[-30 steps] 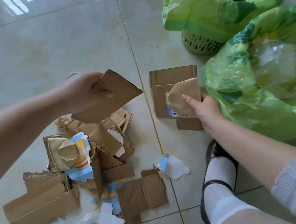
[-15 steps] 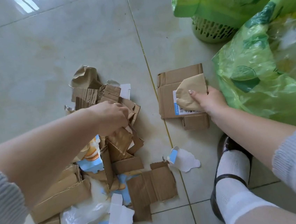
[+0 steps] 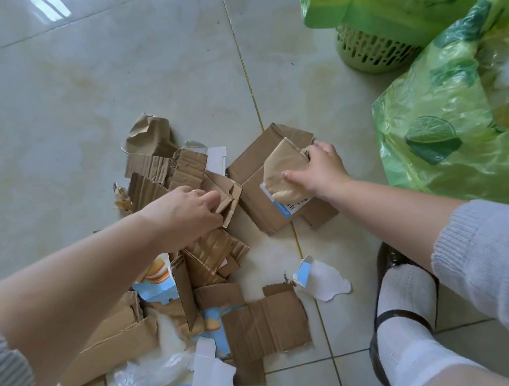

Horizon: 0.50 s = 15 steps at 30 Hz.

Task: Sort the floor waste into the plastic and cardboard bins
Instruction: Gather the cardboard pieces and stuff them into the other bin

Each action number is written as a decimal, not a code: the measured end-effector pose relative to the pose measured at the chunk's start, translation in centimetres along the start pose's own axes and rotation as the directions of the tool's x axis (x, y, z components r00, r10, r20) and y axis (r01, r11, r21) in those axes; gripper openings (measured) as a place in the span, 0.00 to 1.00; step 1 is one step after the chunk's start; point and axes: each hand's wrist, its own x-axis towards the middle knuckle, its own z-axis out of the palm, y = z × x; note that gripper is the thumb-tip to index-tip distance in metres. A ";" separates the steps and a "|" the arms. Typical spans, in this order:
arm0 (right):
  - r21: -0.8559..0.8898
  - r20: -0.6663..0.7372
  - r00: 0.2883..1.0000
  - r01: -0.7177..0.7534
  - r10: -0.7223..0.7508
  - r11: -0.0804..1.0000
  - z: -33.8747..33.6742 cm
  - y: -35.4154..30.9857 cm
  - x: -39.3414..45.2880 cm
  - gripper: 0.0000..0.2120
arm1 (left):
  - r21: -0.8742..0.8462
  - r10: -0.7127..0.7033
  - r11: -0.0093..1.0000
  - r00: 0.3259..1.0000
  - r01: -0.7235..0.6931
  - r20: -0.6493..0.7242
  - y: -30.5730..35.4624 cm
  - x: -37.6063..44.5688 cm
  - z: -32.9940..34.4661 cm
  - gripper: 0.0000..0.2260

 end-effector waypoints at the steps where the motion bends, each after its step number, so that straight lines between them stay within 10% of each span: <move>1: -0.041 0.010 1.000 0.020 -0.019 0.999 -0.1 -0.4 0.4 0.27 | -0.006 0.003 1.000 1.000 -0.003 0.001 -0.2 -0.2 -0.1 0.12; 11: -0.492 0.137 0.984 0.170 -0.116 0.854 -1.7 -3.1 5.0 0.30 | -0.275 -0.123 0.961 0.938 0.031 -0.323 -3.0 -3.2 -1.9 0.11; 15: -0.379 0.153 0.979 0.186 -0.136 0.907 -1.3 -3.6 4.8 0.27 | -0.403 -0.254 0.910 0.897 0.096 -0.361 -3.7 -3.2 -2.8 0.14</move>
